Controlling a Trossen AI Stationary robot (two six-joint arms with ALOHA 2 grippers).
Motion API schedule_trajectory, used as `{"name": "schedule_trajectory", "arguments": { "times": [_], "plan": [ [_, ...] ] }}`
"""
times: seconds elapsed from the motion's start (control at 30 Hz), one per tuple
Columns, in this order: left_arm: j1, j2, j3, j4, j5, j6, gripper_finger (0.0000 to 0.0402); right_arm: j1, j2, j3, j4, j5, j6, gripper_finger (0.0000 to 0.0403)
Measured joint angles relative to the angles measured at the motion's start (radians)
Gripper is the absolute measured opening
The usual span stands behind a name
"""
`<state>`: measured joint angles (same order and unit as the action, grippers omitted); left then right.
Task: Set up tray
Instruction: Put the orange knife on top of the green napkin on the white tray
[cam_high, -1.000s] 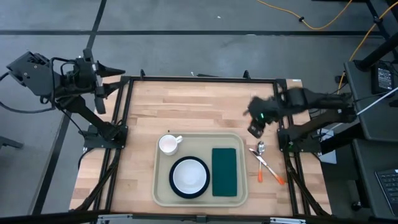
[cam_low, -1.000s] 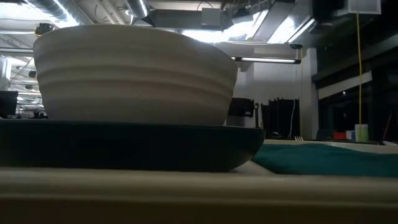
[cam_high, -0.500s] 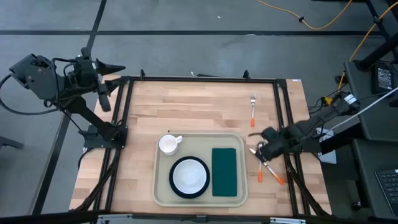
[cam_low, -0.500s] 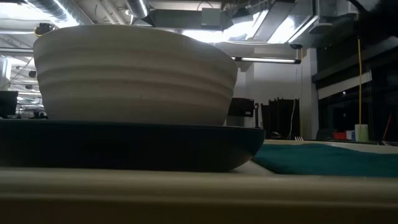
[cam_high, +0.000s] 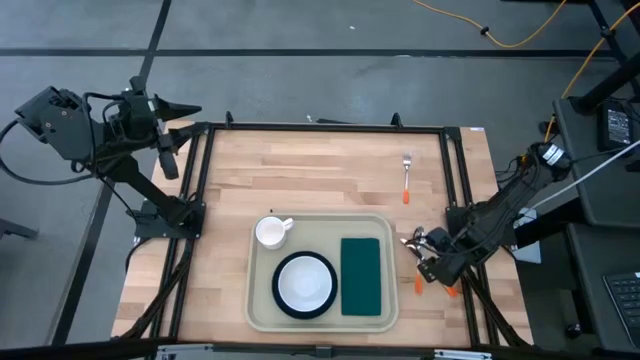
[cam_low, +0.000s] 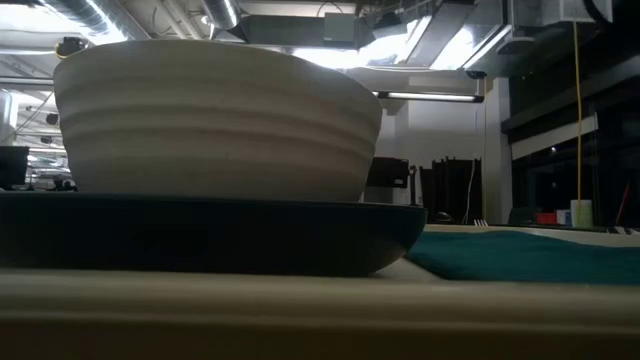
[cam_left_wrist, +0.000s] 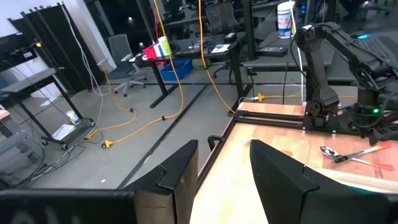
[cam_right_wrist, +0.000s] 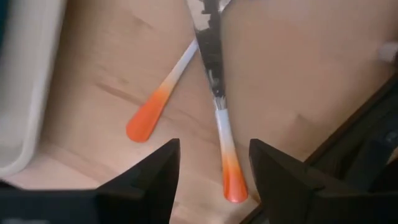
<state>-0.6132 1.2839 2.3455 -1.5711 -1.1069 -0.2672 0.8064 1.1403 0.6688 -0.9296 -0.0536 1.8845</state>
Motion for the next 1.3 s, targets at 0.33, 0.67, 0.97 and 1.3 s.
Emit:
{"name": "schedule_trajectory", "arguments": {
  "times": [0.33, 0.67, 0.97, 1.3],
  "plan": [
    [0.000, 0.004, 0.000, 0.000, 0.001, 0.000, 0.0141, 0.022, 0.083, -0.006, 0.046, 0.005, -0.004, 0.0261],
    [0.000, 0.006, 0.000, 0.000, -0.003, 0.000, 0.0141, 0.022, 0.200, -0.006, 0.056, 0.000, -0.034, 0.0287],
    [0.000, 0.006, 0.000, 0.000, -0.007, 0.000, 0.0141, 0.021, 0.225, -0.094, 0.228, -0.038, -0.061, 0.0287],
    [0.000, 0.011, 0.000, 0.004, -0.008, -0.011, 0.0141, 0.010, 0.221, -0.126, 0.231, -0.045, -0.060, 0.0216]
  ]
}}
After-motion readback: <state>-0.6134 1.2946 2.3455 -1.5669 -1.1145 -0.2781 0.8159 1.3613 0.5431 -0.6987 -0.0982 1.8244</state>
